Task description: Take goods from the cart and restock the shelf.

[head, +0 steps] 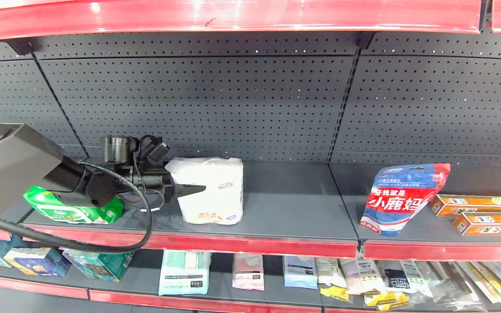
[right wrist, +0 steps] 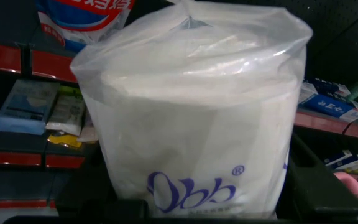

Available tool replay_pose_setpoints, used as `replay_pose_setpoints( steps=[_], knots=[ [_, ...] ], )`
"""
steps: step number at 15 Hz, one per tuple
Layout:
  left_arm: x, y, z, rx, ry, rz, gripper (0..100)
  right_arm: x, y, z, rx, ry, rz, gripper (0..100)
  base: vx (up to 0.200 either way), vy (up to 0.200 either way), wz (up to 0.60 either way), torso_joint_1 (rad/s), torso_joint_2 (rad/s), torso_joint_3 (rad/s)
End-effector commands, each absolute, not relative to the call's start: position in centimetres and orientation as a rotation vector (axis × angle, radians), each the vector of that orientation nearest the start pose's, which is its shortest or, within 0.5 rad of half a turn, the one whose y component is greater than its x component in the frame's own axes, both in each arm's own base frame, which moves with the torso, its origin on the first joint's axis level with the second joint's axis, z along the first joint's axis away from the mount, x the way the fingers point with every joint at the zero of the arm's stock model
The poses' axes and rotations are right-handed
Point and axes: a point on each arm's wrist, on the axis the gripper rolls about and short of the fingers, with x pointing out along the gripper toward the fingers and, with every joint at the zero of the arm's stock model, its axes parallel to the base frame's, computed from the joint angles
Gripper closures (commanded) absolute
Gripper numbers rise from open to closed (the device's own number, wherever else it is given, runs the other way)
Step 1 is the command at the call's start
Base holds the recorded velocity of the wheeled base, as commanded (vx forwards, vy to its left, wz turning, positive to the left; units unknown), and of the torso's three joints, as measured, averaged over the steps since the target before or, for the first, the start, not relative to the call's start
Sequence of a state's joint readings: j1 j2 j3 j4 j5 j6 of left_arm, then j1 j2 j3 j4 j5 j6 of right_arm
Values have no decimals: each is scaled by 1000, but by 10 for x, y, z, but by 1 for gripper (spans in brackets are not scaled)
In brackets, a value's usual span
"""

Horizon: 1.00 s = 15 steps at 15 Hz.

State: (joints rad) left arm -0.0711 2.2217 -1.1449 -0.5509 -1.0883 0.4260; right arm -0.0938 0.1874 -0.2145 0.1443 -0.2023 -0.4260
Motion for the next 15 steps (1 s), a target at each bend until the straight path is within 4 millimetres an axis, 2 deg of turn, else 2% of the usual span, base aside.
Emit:
replay_pose_setpoints(
  steps=[1,11,15],
  knots=[
    [394,-47,84,100,224,-1221,100,-20,-3,124,-429,185,-262,100,0,0,0,0,0,0],
    [376,-38,64,132,203,-1208,100,-20,-3,125,-429,187,-261,100,0,0,0,0,0,0],
    [375,-37,64,138,189,-1205,100,-20,-3,125,-429,187,-261,100,0,0,0,0,0,0]
  ],
)
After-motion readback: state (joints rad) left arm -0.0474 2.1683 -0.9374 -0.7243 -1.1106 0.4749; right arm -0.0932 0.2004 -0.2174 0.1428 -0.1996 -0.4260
